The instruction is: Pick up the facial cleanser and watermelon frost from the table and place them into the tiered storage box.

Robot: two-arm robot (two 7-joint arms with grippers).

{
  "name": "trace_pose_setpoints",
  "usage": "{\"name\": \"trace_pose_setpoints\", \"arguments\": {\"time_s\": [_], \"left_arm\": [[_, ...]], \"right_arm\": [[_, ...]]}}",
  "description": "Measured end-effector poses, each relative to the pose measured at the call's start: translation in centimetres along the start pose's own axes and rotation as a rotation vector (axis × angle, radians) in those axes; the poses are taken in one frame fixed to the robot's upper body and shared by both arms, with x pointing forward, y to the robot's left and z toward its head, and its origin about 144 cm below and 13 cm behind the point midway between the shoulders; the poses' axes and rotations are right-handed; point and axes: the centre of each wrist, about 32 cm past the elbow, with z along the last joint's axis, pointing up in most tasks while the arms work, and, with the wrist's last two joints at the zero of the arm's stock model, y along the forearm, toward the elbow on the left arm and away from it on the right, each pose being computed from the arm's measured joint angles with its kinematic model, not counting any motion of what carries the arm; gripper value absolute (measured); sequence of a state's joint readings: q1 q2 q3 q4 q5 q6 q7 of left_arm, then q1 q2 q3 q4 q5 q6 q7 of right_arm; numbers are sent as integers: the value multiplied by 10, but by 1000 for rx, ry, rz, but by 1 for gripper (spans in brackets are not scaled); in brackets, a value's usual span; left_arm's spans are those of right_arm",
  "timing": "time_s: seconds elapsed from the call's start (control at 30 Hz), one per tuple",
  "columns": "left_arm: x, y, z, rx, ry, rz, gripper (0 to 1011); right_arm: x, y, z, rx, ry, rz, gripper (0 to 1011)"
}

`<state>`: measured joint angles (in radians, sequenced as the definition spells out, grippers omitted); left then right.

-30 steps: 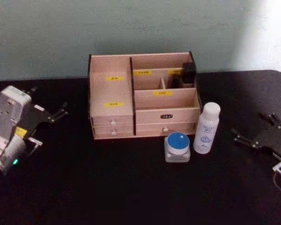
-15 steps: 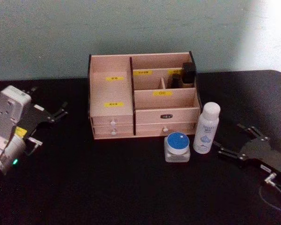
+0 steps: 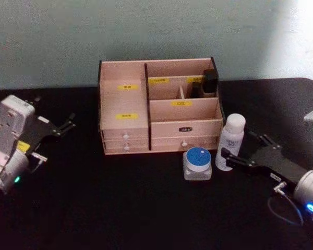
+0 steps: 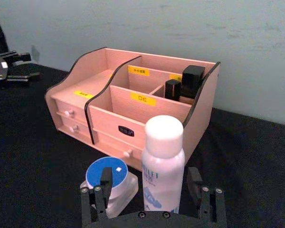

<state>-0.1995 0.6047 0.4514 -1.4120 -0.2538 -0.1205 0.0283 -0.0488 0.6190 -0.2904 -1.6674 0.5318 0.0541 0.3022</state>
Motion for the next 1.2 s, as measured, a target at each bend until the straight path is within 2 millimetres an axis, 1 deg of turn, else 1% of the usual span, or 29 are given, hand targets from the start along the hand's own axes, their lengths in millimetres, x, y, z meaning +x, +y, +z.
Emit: {"name": "trace_pose_setpoints", "arguments": {"time_s": [0.23, 0.53, 0.8, 1.2], "left_arm": [[0, 0, 0, 0, 0, 0, 1001], [0, 0, 0, 0, 0, 0, 1001], [0, 0, 0, 0, 0, 0, 1001], [0, 0, 0, 0, 0, 0, 1001]], "right_arm": [[0, 13, -1, 5, -20, -24, 1002], [0, 25, -3, 10, -50, -39, 1002], [-1, 31, -5, 11, -75, -51, 1002], [-1, 32, -5, 7, -79, -58, 1002]]}}
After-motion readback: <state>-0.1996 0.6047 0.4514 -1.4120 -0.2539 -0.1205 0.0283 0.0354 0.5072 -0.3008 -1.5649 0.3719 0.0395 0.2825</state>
